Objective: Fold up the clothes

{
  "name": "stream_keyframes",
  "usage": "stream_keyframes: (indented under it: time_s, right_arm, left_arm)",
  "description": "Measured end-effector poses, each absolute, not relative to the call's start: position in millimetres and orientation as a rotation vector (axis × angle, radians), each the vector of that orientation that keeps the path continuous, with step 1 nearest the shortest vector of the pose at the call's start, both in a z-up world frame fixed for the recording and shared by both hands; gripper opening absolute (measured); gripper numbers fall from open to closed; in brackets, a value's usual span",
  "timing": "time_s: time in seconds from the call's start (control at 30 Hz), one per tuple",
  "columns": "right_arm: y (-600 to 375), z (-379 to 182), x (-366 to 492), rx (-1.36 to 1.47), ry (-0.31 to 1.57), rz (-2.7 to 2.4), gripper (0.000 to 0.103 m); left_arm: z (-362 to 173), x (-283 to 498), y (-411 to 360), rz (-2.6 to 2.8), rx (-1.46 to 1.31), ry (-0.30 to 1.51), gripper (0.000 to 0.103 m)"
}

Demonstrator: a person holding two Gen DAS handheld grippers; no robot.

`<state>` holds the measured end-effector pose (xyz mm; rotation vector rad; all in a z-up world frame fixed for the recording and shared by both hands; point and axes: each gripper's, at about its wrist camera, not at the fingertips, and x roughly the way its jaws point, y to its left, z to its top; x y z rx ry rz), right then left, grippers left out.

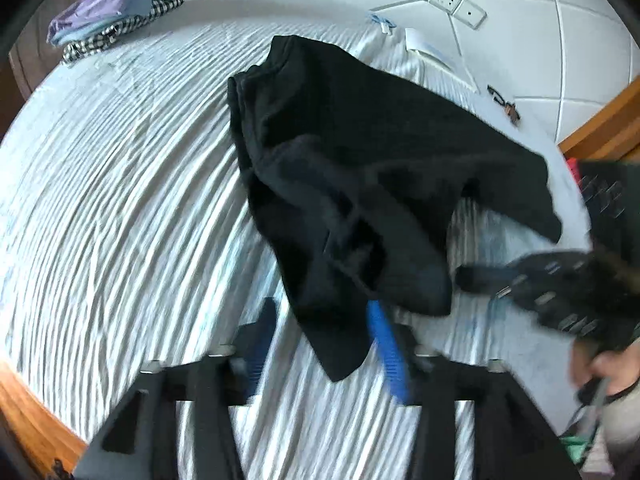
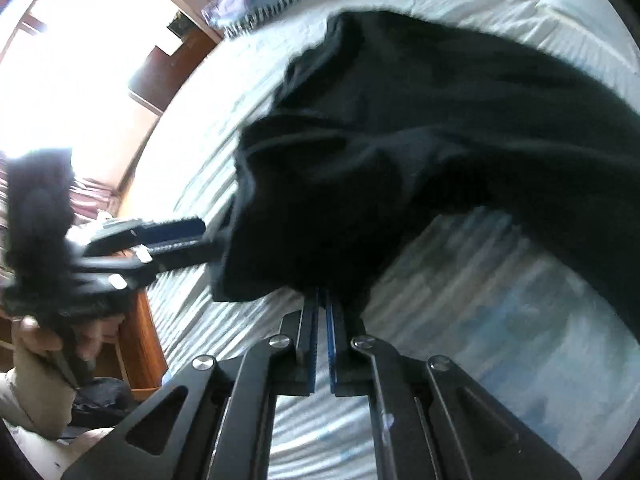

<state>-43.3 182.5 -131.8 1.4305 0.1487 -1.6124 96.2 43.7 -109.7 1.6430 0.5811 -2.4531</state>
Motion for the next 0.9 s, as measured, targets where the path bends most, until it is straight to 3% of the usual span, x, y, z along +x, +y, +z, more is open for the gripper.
stream_keyframes:
  time_s: [0.27, 0.3, 0.33, 0.4, 0.5, 0.73, 0.9]
  right_arm:
    - [176.6, -141.4, -43.0, 1.455, 0.162, -1.608, 0.004]
    - [172.6, -146.6, -40.7, 1.462, 0.179, -1.607, 0.004]
    - [168.1, -152.1, -37.7, 1.467, 0.200, -1.605, 0.004]
    - [161.7, -154.2, -32.4, 1.432, 0.223, -1.610, 0.004]
    - [154.6, -151.6, -29.9, 1.413, 0.234, -1.608, 0.004]
    - [168.2, -97.4, -66.5, 1.326, 0.007, -1.610, 0.004]
    - [162.5, -71.4, -120.4, 1.290, -0.058, -1.687, 0.004]
  left_arm:
    - [-132.7, 91.4, 56.3, -2.427, 1.662, 0.546, 0.062]
    - [-133.1, 90.3, 58.8, -2.430, 1.662, 0.523, 0.058]
    - [-132.8, 89.0, 61.5, -2.434, 1.662, 0.495, 0.037]
    - [-128.0, 86.7, 64.8, -2.449, 1.653, 0.461, 0.012]
    - [-110.4, 84.7, 64.3, -2.490, 1.614, 0.465, 0.010]
    - [-46.3, 60.9, 32.1, -2.636, 1.515, 0.542, 0.010]
    - [-34.7, -10.1, 5.1, -2.658, 1.505, 0.613, 0.010]
